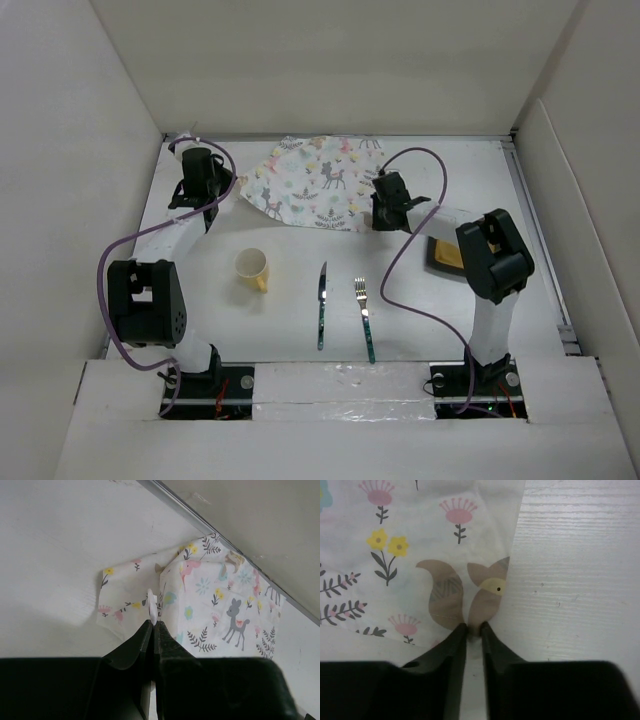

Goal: Set the dinner table for one person

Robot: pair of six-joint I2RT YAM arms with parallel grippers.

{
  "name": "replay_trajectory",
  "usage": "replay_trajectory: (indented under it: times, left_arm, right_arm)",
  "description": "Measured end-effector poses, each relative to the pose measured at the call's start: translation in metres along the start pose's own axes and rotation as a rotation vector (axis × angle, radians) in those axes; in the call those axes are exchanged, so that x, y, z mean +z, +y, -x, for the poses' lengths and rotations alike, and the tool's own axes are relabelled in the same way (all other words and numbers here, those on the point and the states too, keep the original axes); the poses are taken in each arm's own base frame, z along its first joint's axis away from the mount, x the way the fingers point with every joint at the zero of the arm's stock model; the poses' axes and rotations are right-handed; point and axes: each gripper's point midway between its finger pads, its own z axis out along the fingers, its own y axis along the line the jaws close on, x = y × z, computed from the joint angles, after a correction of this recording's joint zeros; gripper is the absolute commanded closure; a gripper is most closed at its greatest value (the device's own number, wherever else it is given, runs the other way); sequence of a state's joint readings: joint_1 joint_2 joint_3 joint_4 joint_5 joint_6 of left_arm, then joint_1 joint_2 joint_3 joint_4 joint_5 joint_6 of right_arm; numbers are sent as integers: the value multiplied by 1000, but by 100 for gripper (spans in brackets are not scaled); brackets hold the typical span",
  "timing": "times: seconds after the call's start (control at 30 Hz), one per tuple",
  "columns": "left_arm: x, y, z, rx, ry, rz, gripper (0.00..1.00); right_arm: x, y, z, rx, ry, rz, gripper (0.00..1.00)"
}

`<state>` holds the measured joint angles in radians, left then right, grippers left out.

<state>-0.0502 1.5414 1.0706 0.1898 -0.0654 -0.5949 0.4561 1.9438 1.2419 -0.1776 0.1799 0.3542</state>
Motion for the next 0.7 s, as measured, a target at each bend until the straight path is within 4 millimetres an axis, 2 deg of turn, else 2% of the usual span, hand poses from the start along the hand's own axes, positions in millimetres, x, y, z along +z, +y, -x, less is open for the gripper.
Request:
replay_trajectory:
  times: [0.03, 0.07, 0.1, 0.3, 0.37, 0.43, 0.5, 0.6, 0.63, 0.7]
  left_arm:
    - [0, 0, 0, 0, 0, 0, 100]
    - [0, 0, 0, 0, 0, 0, 100]
    - [0, 0, 0, 0, 0, 0, 100]
    - [0, 2, 1, 0, -7, 9, 100]
    - [0, 2, 2, 0, -10, 12, 100]
    - [-3, 0, 5, -1, -16, 5, 100]
    - [-10, -6, 13, -4, -35, -10, 100]
    - [-36, -24, 41, -5, -102, -64, 100]
    - [-50, -33, 56, -7, -143, -92, 100]
    - [-77, -51, 85, -12, -220, -150, 100]
  right_arm:
    - [0, -1, 0, 5, -1, -4, 87]
    - [0, -2, 0, 8, -2, -12, 97]
    - [0, -3, 0, 11, -3, -17, 100]
    - [-2, -4, -1, 27, -24, -24, 100]
    - [-10, -7, -2, 29, -27, -23, 100]
    - [-25, -8, 9, 37, -52, -15, 100]
    - [-53, -4, 34, 49, -121, 14, 100]
    - [-116, 3, 85, 73, -286, 74, 100]
    - [-151, 6, 112, 89, -380, 108, 100]
    - [-205, 8, 148, 110, -517, 154, 100]
